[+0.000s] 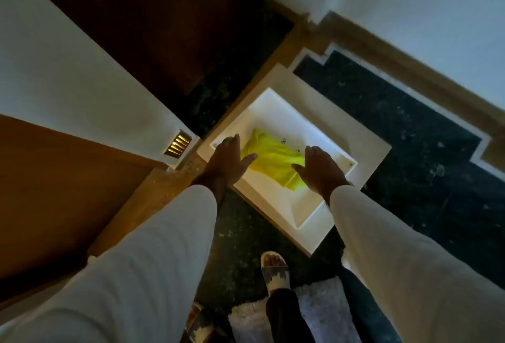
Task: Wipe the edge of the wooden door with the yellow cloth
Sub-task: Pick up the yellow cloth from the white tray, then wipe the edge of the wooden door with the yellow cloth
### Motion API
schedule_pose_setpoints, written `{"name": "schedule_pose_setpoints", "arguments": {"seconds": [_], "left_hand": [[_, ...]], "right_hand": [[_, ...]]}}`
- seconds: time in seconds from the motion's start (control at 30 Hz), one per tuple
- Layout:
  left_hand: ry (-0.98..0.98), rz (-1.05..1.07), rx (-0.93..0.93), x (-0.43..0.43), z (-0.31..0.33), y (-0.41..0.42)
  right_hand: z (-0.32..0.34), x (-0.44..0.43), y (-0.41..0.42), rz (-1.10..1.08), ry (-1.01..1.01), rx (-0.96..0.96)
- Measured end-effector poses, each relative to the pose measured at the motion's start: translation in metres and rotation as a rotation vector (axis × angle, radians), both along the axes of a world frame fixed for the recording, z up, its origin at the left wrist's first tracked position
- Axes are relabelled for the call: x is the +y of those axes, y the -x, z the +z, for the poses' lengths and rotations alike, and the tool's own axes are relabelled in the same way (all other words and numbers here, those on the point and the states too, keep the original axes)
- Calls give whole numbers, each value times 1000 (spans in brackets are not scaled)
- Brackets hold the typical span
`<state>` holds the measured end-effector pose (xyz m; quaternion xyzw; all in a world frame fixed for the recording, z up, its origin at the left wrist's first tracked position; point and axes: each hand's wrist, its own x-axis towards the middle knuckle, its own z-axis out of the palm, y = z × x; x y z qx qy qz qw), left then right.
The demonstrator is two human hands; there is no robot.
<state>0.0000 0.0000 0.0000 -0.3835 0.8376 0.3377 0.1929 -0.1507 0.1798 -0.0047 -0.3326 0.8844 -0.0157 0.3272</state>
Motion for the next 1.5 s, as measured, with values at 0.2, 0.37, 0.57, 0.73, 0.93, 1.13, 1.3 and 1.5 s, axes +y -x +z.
{"name": "schedule_pose_setpoints", "arguments": {"seconds": [0.2, 0.37, 0.57, 0.73, 0.93, 1.13, 1.3, 1.5], "left_hand": [[-3, 120, -26, 6, -50, 19], [-6, 199, 10, 12, -69, 30], [-138, 304, 29, 7, -59, 32], [-220, 480, 153, -6, -2, 18], [-183, 430, 279, -42, 122, -7], [-117, 401, 411, -86, 270, -29], [-80, 400, 569, -99, 389, -45], [-7, 452, 730, -109, 512, -78]], "right_hand": [[-40, 0, -6, -132, 22, -16], [-60, -3, -3, -269, 144, -45], [-54, -11, 0, -305, 180, -58], [8, -25, 7, -323, 319, -84], [125, -56, 18, -176, 430, -72], [262, -91, 19, -86, 618, -1], [378, -109, 7, -69, 733, 55], [503, -129, -23, 25, 893, 107]]}}
